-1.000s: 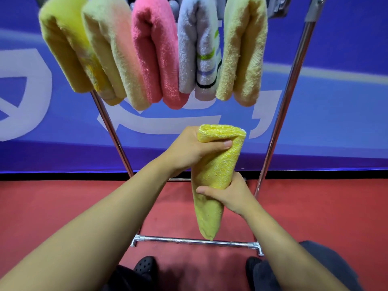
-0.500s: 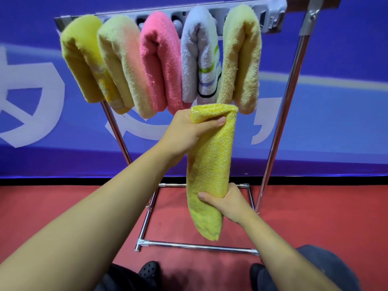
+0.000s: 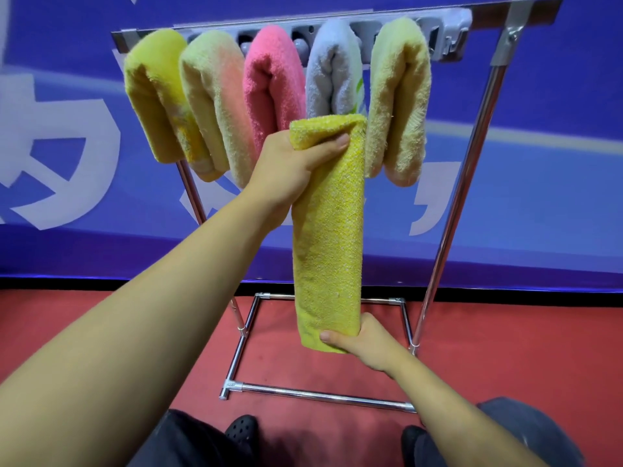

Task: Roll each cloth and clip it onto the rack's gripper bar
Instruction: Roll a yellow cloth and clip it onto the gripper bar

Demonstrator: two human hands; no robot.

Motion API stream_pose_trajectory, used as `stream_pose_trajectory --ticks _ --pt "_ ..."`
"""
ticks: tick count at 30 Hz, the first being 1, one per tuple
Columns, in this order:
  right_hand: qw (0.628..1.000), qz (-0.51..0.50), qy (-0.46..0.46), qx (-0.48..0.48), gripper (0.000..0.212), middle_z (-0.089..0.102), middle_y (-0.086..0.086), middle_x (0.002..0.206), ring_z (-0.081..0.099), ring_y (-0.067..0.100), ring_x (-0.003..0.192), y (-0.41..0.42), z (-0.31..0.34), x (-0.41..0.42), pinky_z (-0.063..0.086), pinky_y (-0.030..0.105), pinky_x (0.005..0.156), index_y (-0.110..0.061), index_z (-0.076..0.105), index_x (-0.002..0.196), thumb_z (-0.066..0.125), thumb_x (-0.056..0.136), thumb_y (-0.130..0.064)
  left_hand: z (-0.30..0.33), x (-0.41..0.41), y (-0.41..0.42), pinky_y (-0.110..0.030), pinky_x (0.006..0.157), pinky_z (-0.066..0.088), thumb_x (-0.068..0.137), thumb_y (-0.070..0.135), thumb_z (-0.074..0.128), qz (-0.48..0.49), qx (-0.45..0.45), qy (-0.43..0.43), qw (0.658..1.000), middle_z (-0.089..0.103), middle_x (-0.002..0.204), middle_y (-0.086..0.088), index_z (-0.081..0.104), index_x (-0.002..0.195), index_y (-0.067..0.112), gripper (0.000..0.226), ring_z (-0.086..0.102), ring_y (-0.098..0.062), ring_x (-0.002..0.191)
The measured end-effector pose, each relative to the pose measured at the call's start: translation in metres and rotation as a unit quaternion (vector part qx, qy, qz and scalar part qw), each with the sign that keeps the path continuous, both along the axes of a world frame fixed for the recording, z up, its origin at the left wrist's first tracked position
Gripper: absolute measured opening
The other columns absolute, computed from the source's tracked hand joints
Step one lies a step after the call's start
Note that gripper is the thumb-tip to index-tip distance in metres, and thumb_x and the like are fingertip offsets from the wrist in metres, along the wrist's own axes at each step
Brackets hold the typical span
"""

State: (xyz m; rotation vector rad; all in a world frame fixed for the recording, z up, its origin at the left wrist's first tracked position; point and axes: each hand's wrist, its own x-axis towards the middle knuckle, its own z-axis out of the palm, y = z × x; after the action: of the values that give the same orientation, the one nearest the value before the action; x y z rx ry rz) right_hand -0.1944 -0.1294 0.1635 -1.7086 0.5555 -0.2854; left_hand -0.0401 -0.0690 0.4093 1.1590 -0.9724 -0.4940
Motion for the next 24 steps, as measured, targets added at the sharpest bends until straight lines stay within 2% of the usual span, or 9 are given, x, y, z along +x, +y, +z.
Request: stream_pose_trajectory --ticks 4,6,10,12,13,17,19,22,24 --pt "1.000 -0.006 -0.011 -0.001 0.027 0.078 -0.016 0.095 0.069 -0.004 0.089 0.000 0.002 -0.001 0.052 0.015 0.081 -0.020 0.076 0.108 0.084 0.082 -0.018 0.001 0.002 0.002 -0.033 0.085 0.060 0.087 0.007 0.077 -0.002 0.008 -0.007 1.000 0.079 0.093 -0.007 0.079 0.099 0.012 0.012 0.074 -0.019 0.088" --pt "0.999 -0.031 -0.043 -0.009 0.037 0.078 -0.018 0.094 0.071 -0.004 0.088 -0.001 0.010 -0.002 0.051 0.015 0.077 -0.019 0.074 0.109 0.088 0.076 -0.022 -0.003 0.002 0.003 -0.034 0.089 0.060 0.087 0.009 0.078 -0.002 0.018 -0.005 1.000 0.079 0.097 -0.008 0.079 0.102 0.012 0.016 0.074 -0.019 0.090" --pt "0.983 -0.091 -0.148 -0.056 0.055 0.077 -0.004 0.106 0.071 0.016 0.102 -0.013 0.026 -0.006 0.055 0.028 0.088 -0.019 0.071 0.111 0.088 0.064 -0.043 -0.023 -0.007 0.003 -0.034 0.097 0.057 0.087 0.009 0.077 -0.024 0.053 -0.028 0.998 0.078 0.107 -0.008 0.077 0.114 0.008 0.027 0.071 -0.015 0.096" --pt "0.976 -0.113 -0.179 -0.043 0.058 0.076 0.002 0.103 0.071 0.022 0.098 -0.018 0.028 -0.009 0.056 0.035 0.088 -0.018 0.066 0.107 0.088 0.060 -0.043 -0.037 -0.015 0.001 -0.032 0.097 0.056 0.088 0.009 0.076 -0.028 0.062 -0.032 0.997 0.078 0.109 -0.006 0.076 0.117 0.007 0.029 0.070 -0.012 0.096" --pt "0.974 -0.120 -0.189 -0.028 0.063 0.075 0.002 0.102 0.071 0.020 0.097 -0.018 0.028 -0.009 0.056 0.033 0.086 -0.017 0.062 0.109 0.090 0.057 -0.041 -0.044 -0.018 0.000 -0.031 0.098 0.055 0.089 0.009 0.076 -0.030 0.067 -0.038 0.997 0.078 0.110 -0.005 0.076 0.117 0.008 0.028 0.069 -0.011 0.097" --pt "0.968 -0.121 -0.220 0.019 0.091 0.074 -0.001 0.114 0.070 0.014 0.107 -0.017 0.036 -0.007 0.056 0.025 0.085 -0.020 0.044 0.133 0.093 0.057 -0.026 -0.071 -0.031 -0.003 -0.028 0.101 0.053 0.089 0.008 0.075 -0.047 0.097 -0.053 0.993 0.078 0.108 0.005 0.076 0.115 0.011 0.026 0.069 -0.004 0.098" --pt "0.964 -0.135 -0.229 -0.006 0.085 0.075 -0.007 0.112 0.071 0.011 0.104 -0.020 0.044 -0.011 0.055 0.022 0.084 -0.019 0.050 0.131 0.093 0.058 -0.025 -0.082 -0.038 -0.004 -0.024 0.097 0.053 0.089 0.006 0.075 -0.070 0.114 -0.050 0.990 0.077 0.111 0.001 0.075 0.117 0.008 0.028 0.069 -0.003 0.098" --pt "0.962 -0.155 -0.222 -0.023 0.057 0.079 -0.007 0.093 0.073 0.008 0.086 -0.024 0.057 -0.019 0.056 0.024 0.076 -0.019 0.069 0.103 0.088 0.054 -0.042 -0.096 -0.047 -0.005 -0.025 0.097 0.054 0.090 0.005 0.074 -0.107 0.143 -0.058 0.982 0.076 0.114 -0.002 0.074 0.118 0.006 0.029 0.069 -0.004 0.099" --pt "0.962 -0.167 -0.214 -0.013 0.042 0.080 0.000 0.086 0.073 0.012 0.080 -0.027 0.058 -0.023 0.059 0.032 0.075 -0.017 0.076 0.086 0.090 0.054 -0.040 -0.101 -0.052 -0.006 -0.029 0.098 0.055 0.090 0.007 0.075 -0.123 0.155 -0.063 0.978 0.077 0.113 -0.002 0.075 0.117 0.008 0.027 0.069 -0.005 0.099"
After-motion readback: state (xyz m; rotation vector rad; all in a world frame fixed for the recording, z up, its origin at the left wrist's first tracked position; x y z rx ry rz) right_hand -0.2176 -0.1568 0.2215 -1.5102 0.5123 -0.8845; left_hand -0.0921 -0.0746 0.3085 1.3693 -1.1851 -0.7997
